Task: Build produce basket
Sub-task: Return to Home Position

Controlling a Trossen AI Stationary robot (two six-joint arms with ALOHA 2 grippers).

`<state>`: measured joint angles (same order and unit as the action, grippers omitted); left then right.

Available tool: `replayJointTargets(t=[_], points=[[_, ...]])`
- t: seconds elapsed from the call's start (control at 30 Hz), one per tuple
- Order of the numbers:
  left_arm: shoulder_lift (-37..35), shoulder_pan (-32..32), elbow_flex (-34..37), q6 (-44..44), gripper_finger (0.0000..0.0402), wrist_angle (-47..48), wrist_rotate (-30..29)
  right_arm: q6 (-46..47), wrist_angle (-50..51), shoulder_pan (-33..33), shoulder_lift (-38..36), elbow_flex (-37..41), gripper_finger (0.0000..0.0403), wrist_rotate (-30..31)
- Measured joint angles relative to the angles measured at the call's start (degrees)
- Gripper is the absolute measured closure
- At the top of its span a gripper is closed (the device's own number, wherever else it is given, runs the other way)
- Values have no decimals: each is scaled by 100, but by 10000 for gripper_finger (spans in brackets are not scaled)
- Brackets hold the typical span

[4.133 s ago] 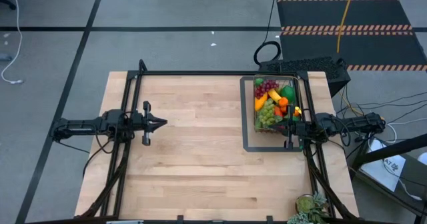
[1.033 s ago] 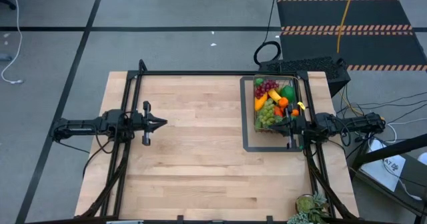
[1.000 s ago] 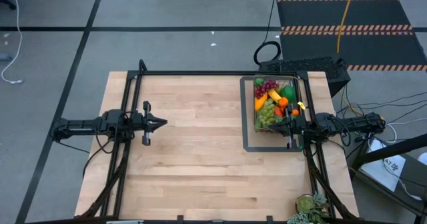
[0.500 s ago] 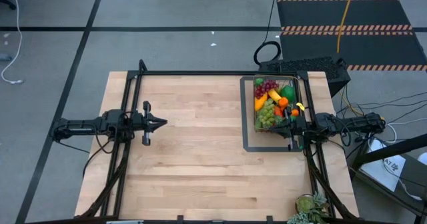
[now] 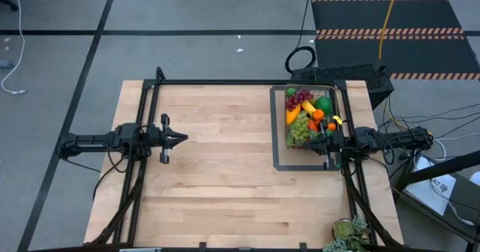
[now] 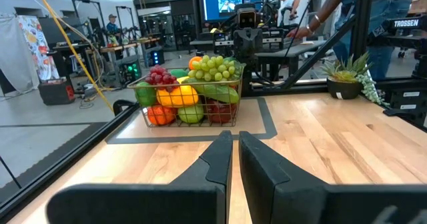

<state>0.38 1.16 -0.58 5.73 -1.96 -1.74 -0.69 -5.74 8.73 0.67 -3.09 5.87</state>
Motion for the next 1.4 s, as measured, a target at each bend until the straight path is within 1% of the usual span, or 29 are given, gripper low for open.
replayJointTargets(t=[0.77, 1.03, 1.4], points=[[0, 1, 0, -1, 371, 0, 0, 2, 2, -11, 2, 0, 403, 4], [0, 0, -1, 1, 371, 0, 0, 2, 6, -13, 142, 0, 403, 4], [0, 1, -2, -1, 371, 0, 0, 4, 7, -13, 76, 0, 403, 6]])
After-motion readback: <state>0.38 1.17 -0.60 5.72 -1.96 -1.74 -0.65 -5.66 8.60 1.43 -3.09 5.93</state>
